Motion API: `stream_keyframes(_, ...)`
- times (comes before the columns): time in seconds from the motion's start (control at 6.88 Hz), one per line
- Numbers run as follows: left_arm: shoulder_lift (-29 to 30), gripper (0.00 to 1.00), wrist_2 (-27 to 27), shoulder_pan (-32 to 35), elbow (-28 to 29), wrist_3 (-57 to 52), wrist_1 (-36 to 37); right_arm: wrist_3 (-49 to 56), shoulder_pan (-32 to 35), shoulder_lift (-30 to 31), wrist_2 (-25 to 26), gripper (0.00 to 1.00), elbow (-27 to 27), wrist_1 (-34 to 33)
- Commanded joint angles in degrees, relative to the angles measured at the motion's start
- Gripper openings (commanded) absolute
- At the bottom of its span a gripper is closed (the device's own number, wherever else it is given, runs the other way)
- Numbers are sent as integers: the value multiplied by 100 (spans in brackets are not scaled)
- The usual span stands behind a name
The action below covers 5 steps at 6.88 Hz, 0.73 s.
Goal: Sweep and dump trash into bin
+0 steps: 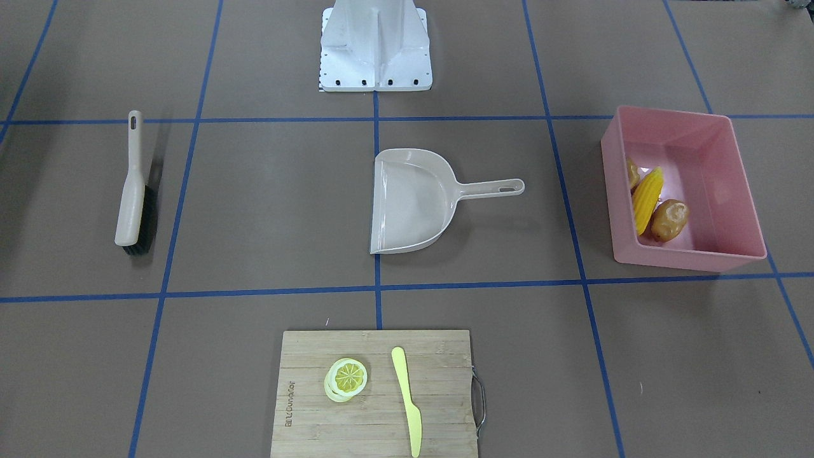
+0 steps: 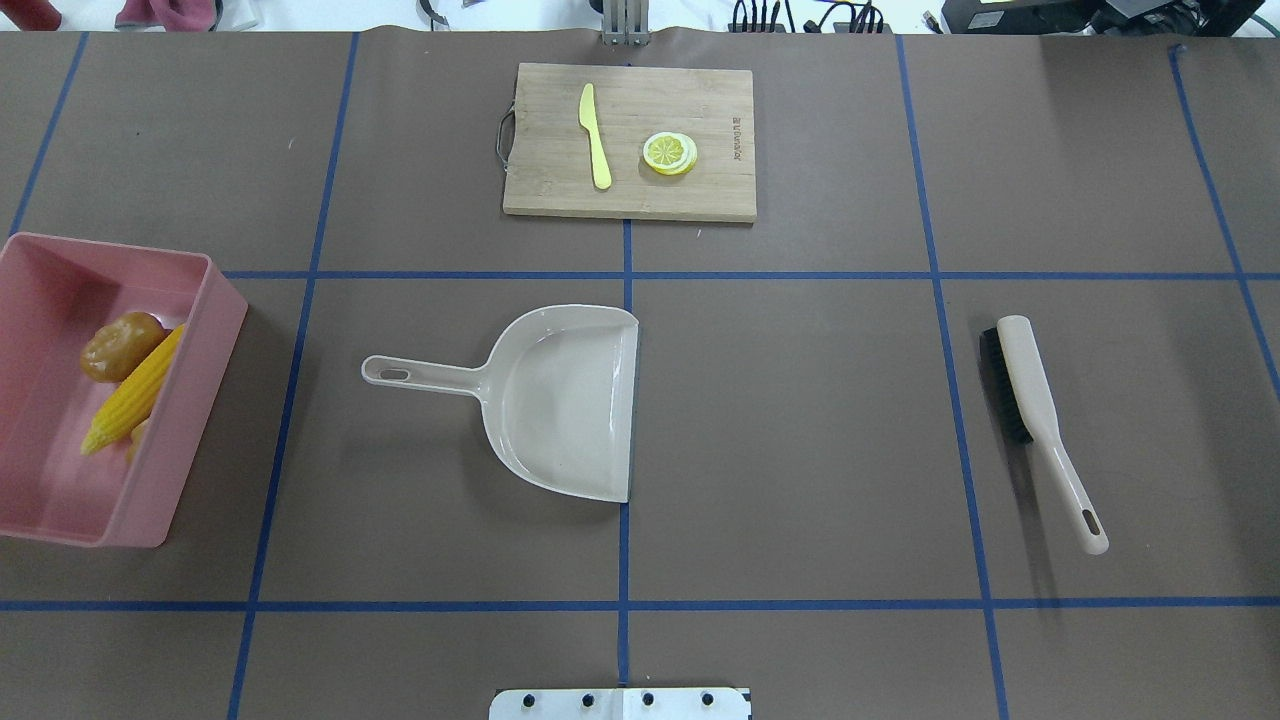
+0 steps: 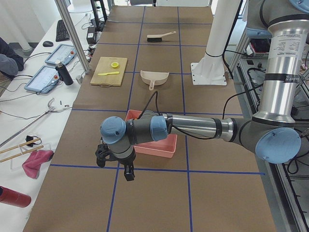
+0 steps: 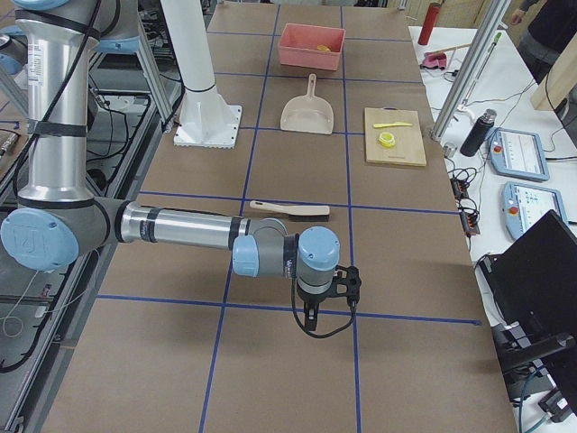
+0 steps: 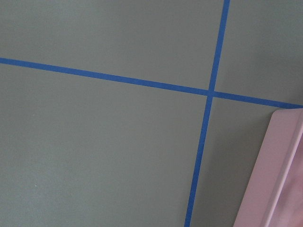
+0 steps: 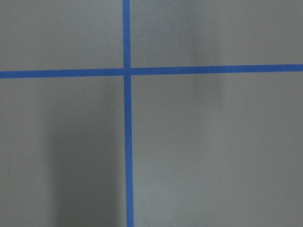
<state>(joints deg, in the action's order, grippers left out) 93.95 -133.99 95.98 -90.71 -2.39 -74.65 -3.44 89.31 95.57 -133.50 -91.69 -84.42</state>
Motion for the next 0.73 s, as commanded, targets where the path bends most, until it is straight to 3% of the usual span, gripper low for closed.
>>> stream_keyframes(0.0, -79, 99, 5, 25, -43, -7, 3, -8, -10, -3, 0, 100, 2, 13)
stream_keyframes(0.58, -220, 99, 13, 43, -78, 28, -305, -69, -54, -83, -184, 100, -77, -30)
